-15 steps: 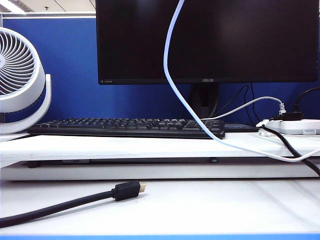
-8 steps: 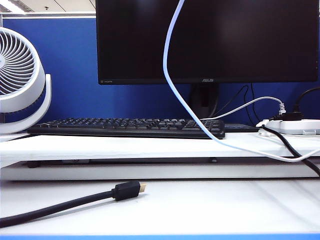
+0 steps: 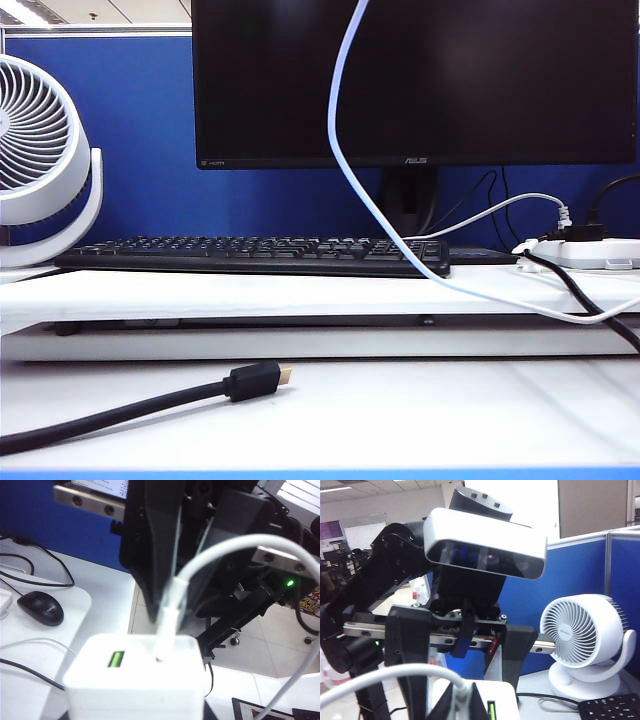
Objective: Pick up the Type-C charging cable and the charging base, insert one end of the Type-C charger into the corresponding slot on the base, and finally place the plugged-in charger back on the table.
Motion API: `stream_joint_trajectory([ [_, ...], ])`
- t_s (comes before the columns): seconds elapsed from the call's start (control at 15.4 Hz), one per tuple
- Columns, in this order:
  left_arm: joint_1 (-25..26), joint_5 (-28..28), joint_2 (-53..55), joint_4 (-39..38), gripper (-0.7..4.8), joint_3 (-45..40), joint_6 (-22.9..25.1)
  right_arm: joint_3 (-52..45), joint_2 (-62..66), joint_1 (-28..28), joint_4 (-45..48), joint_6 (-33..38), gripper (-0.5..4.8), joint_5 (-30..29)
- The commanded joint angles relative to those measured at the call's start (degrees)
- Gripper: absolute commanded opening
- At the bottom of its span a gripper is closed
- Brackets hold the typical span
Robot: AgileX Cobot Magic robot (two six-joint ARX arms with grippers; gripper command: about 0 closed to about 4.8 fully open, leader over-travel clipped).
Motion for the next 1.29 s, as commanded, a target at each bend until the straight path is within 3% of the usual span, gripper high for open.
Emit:
stream_joint_trajectory([
  [0.06,-0.07,-0.17,-0.11,10.08,-0.06,0.83,-1.95,-1.03,0.68,2.64,-11.39,-2.6,-0.02,-5.44],
  [0.91,-0.02,-1.27,-0.15,10.25,-0.06,0.83,-1.46,-1.01,0.13,2.56,-18.45,-5.66,-0.01,-5.6],
  [0.97,-0.02,-1.27,-0.15,10.21,-0.06,0.83,-1.46,-1.01,0.11,2.47,-17.81,-5.27,1.4,-5.31],
  [1.1,-0.02,-1.29,-0.15,10.12,-0.06,0.83,-1.33,-0.92,0.09,2.47,-16.57,-2.95,3.1,-3.45],
  [1.29,-0.02,-1.27,-0.15,8.31,-0.06,0.83,-0.09,0.94,-0.44,1.18,-14.82,-2.93,3.06,-0.76],
])
